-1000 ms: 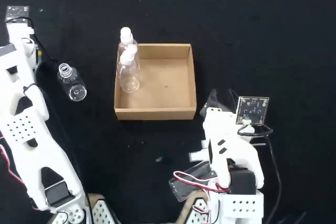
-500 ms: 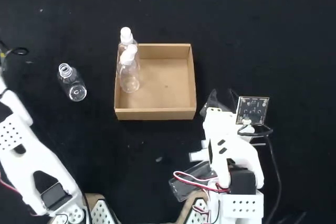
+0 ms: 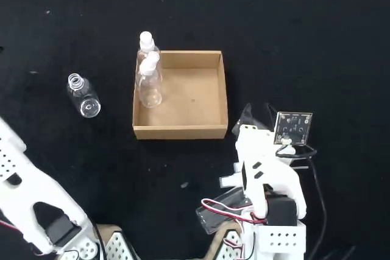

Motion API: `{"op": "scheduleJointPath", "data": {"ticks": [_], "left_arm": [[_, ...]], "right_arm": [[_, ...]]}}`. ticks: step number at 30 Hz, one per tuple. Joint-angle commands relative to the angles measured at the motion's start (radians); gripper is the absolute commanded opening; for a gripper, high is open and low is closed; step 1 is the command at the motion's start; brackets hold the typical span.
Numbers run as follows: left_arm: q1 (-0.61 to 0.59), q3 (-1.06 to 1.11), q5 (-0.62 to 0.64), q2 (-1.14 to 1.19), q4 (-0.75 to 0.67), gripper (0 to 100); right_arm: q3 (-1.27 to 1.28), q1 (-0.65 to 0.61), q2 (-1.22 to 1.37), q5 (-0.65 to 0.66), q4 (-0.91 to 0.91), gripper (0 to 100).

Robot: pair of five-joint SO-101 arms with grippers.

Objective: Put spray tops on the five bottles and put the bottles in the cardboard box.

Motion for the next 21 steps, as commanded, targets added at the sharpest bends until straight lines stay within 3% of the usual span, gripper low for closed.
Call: {"op": "scheduleJointPath", "data": {"ticks": [1, 9, 15, 21], "left_arm": [[-0.05, -0.051, 0.097, -0.104, 0.006, 3], [-0.091, 0.001, 0.212, -0.37, 0.009, 3], [-0.081, 0.386, 0.256, -0.628, 0.006, 3], [0.047, 0.684, 0.275, -0.865, -0.04, 3]], "right_arm": [[-0.031, -0.009, -0.094, 0.008, -0.028, 13.0], [-0.033, -0.009, -0.094, 0.008, -0.028, 13.0], [-0.035, -0.009, -0.094, 0.008, -0.028, 13.0], [-0.031, -0.009, -0.094, 0.008, -0.028, 13.0]]}}
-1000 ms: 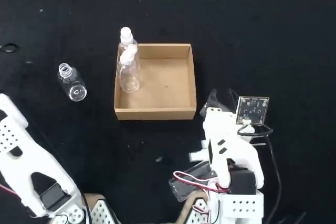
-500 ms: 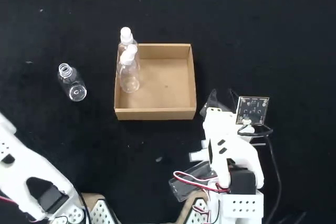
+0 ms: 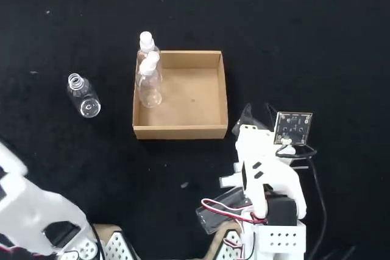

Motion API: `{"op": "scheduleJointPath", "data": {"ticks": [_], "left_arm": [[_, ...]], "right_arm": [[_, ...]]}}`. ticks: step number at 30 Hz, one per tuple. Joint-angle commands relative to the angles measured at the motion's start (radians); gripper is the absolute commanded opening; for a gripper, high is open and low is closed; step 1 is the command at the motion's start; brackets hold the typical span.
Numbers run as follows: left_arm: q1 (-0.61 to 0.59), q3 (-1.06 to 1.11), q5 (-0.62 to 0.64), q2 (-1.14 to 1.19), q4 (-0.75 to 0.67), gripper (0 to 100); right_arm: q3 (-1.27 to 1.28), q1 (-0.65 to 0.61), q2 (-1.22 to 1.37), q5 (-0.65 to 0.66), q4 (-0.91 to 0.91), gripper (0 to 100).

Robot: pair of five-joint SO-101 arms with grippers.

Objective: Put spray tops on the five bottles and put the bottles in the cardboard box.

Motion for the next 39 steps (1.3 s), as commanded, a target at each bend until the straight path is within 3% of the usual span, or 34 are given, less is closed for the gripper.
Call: {"op": "scheduleJointPath", "data": {"ticks": [1, 7, 14, 21, 28, 33, 39], "left_arm": [[0.116, 0.174, 0.035, -0.209, -0.061, 3], [0.232, 0.329, 0.132, -0.37, -0.184, 3], [0.334, 0.696, 0.196, -0.58, -0.387, 3], [0.36, 1.181, 0.195, -0.879, -0.77, 3], [0.427, 1.454, 0.199, -1.034, -1.031, 3], [0.466, 1.633, 0.35, -1.119, -1.254, 3], [0.469, 1.886, 0.516, -1.171, -1.66, 3]], "right_arm": [[-0.031, -0.009, -0.094, 0.008, -0.028, 13.0], [-0.031, -0.009, -0.094, 0.008, -0.028, 13.0], [-0.033, -0.009, -0.094, 0.008, -0.028, 13.0], [-0.031, -0.009, -0.094, 0.008, -0.028, 13.0], [-0.031, -0.009, -0.094, 0.008, -0.028, 13.0], [-0.033, -0.009, -0.094, 0.008, -0.028, 13.0], [-0.035, -0.009, -0.094, 0.008, -0.028, 13.0]]}}
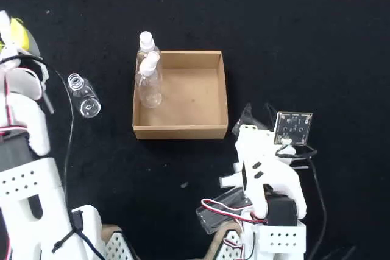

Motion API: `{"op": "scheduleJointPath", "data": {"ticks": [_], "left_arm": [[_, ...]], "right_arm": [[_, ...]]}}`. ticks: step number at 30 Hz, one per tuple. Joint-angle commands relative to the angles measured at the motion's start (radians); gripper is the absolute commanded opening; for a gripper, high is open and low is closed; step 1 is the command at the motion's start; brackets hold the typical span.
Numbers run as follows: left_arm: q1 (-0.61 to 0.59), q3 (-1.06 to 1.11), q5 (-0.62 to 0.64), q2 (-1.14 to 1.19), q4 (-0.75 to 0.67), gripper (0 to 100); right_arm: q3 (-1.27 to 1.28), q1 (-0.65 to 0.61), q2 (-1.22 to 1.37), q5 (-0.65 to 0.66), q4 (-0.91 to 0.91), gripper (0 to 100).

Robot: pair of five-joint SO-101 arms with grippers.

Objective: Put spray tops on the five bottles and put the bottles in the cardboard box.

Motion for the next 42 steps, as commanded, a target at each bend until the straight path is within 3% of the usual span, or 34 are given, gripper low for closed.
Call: {"op": "scheduleJointPath", "data": {"ticks": [1, 6, 11, 25, 32, 40, 42], "left_arm": [[0.012, 0.156, 0.101, -0.046, -0.339, 3], [0.039, 0.318, 0.1, -0.046, -0.608, 3], [0.079, 0.369, 0.098, -0.046, -0.73, 3], [0.085, 0.371, 0.057, -0.044, -0.783, 3], [0.154, 0.366, 0.055, 0.015, -0.793, 3], [0.15, 0.417, 0.048, 0.282, -1.258, 3], [0.143, 0.42, 0.048, 0.331, -1.316, 3]], "right_arm": [[-0.035, -0.009, -0.094, 0.008, -0.028, 13.0], [-0.038, -0.009, -0.094, 0.008, -0.029, 13.0], [-0.038, -0.014, -0.094, 0.008, -0.029, 13.0], [-0.028, -0.014, -0.094, 0.008, -0.078, 13.0], [-0.035, -0.014, -0.094, 0.008, -0.081, 13.0], [-0.035, -0.014, -0.094, 0.008, -0.081, 13.0], [-0.033, -0.014, -0.094, 0.008, -0.081, 13.0]]}}
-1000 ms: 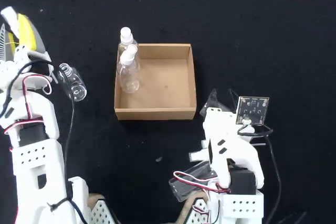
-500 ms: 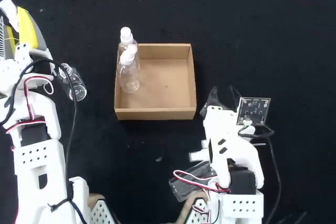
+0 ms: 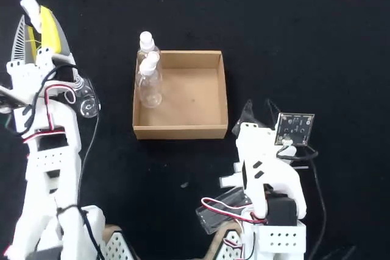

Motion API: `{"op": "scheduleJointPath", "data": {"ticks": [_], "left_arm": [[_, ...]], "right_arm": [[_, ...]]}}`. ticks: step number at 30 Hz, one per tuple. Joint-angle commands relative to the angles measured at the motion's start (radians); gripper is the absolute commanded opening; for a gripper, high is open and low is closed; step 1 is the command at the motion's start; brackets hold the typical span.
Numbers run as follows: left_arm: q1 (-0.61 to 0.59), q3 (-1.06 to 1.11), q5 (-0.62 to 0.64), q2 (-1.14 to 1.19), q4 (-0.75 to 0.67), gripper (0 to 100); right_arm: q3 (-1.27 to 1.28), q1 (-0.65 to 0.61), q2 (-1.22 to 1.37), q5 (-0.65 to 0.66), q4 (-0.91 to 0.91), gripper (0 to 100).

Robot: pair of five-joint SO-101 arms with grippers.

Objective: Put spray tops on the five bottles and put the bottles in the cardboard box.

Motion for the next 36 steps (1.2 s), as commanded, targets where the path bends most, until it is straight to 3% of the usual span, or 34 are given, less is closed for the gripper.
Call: {"op": "scheduleJointPath", "data": {"ticks": [1, 8, 18, 36], "left_arm": [[-0.008, -0.005, -0.006, 0.095, -0.187, 3], [-0.071, 0.008, 0.048, 0.081, -0.187, 3], [-0.048, 0.067, 0.054, 0.069, -0.19, 3], [-0.044, -0.03, 0.048, 0.068, -0.186, 3]], "right_arm": [[-0.033, -0.014, -0.094, 0.008, -0.031, 13.0], [-0.033, -0.014, -0.094, 0.008, -0.032, 13.0], [-0.033, -0.014, -0.094, 0.008, -0.032, 13.0], [-0.03, -0.014, -0.094, 0.008, -0.032, 13.0]]}}
